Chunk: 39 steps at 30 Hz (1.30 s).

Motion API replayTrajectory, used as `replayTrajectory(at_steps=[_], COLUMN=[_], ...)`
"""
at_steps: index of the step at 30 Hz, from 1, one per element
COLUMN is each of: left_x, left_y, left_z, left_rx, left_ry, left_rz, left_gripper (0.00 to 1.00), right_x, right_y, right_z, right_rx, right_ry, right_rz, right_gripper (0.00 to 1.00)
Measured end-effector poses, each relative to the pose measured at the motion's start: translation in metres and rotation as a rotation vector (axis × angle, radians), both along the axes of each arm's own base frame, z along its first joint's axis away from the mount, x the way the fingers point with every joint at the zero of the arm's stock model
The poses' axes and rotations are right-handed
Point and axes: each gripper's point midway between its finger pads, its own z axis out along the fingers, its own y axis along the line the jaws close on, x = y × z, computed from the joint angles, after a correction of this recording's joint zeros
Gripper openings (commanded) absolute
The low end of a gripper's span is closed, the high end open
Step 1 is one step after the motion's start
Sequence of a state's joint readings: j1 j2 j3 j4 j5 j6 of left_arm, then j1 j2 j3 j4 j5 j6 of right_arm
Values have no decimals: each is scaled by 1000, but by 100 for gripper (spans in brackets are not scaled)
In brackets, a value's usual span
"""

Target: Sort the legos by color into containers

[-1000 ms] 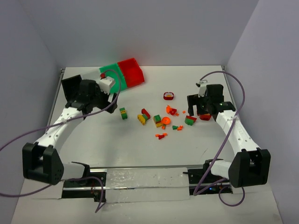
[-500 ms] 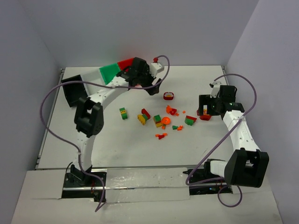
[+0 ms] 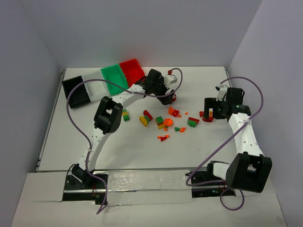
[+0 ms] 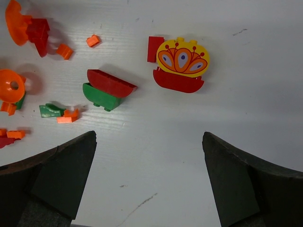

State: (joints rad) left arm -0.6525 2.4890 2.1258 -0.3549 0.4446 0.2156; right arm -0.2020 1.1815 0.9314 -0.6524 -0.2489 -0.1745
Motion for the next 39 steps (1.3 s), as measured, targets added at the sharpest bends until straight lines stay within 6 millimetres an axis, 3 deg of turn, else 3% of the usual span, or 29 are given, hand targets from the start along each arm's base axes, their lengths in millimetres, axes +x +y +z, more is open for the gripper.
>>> replayTrajectory(at_steps=[15,23,29,35,39], left_x=[5,10,9,8,6], left_y=[-23,-36,-34,-34,-32], left_z=[-21,-16,-18,-19,-19], left_rx=[-48,-71,-62,-53,-43], left_ry=[1,-20,-16,-29,-33], left_rz=[2,-6,-9,-23,-26], left_gripper=[97,71,57,34,24], right_x=[-1,-1,1,3,2], right_y=[0,0,-1,-2,-2], right_z=[2,4,9,12,12], right_rx=[0,-1,-6,-10,-10], right_ry=[1,0,-8,-14,-14], right_rz=[1,0,-1,-1,0], right_gripper=[100,100,100,100,100])
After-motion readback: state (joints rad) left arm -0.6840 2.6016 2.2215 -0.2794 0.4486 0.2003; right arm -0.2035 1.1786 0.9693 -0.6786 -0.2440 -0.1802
